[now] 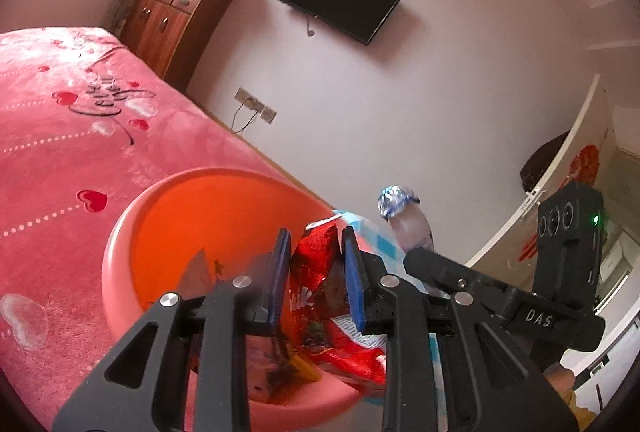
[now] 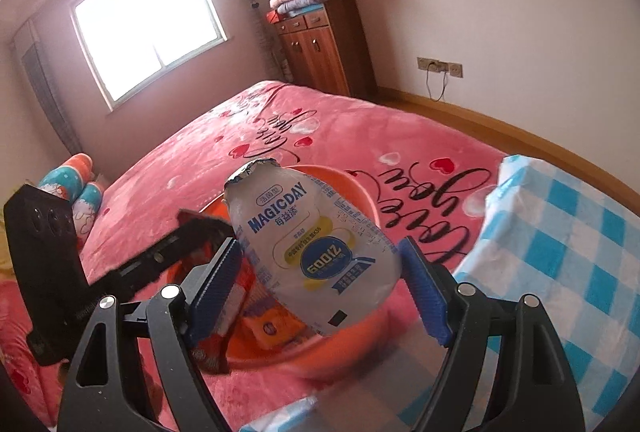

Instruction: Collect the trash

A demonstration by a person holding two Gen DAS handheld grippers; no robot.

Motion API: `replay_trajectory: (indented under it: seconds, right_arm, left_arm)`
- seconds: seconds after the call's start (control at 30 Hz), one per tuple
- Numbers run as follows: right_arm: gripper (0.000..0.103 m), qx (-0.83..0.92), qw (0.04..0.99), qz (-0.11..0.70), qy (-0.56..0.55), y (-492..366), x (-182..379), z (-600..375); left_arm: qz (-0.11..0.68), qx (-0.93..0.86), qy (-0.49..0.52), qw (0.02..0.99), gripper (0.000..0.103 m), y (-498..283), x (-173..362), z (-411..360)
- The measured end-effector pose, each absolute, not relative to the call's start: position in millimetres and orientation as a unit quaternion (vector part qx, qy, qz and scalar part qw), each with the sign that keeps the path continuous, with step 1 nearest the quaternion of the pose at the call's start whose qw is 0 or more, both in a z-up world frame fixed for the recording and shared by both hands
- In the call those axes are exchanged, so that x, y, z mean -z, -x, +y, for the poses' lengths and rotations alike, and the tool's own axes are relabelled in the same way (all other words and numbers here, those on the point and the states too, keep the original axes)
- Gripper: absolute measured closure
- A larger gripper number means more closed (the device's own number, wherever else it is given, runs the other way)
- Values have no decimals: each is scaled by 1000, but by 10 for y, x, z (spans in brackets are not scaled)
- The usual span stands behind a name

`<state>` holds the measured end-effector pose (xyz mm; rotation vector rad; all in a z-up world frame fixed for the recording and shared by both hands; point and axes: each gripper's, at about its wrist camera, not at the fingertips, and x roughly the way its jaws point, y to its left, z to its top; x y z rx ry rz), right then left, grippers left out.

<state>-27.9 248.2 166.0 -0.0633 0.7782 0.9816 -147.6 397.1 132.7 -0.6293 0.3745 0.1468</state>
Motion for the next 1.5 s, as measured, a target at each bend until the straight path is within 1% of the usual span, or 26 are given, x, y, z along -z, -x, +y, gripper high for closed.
replay_trajectory:
  seconds: [0.03,0.07,0.1,0.2,0.27,0.33,0.37,0.47,0.7,1.0,1.5]
  right_arm:
    - [22,-459,808,369,26,245,-1630,2518]
    - [19,-459,805,375,18,206,-1598,2534]
    - [14,-459,802,382,9,181,-1574,2527]
    - [13,-458,799,390,-24,97,-1530,2434]
    - [13,-453,804,385,-34,80,-1525,2349]
    - [12,-441,813,378,-41,68,-1532,2247]
    - [12,-433,819,374,-43,69,-1534,2180]
    - [12,-412,835,363,-40,71,-1534,2025]
    - [12,-361,868,342,-19,138,-1473,1640]
    - [12,-307,893,329,-2,233,-1349,1234]
    - [12,-234,920,314,-9,424,-1278,452]
  left_arm:
    - [184,-75,310,930,76,1465,-1299,3991]
    - [185,-79,310,929,76,1470,-1271,4004]
    - [186,-85,309,929,75,1451,-1253,4024]
    - [185,-92,301,931,56,1437,-1213,4034]
    - [179,-99,278,939,30,1426,-1239,3965]
    - [177,-116,259,942,16,1414,-1268,3903]
    - [176,-118,257,943,13,1413,-1273,3895]
    - [173,-122,257,943,9,1402,-1256,3858]
    - [166,-127,227,951,4,1392,-1312,3689]
    - [150,-113,194,963,4,1383,-1475,3354]
    - [177,-62,153,970,4,1267,-1501,2572]
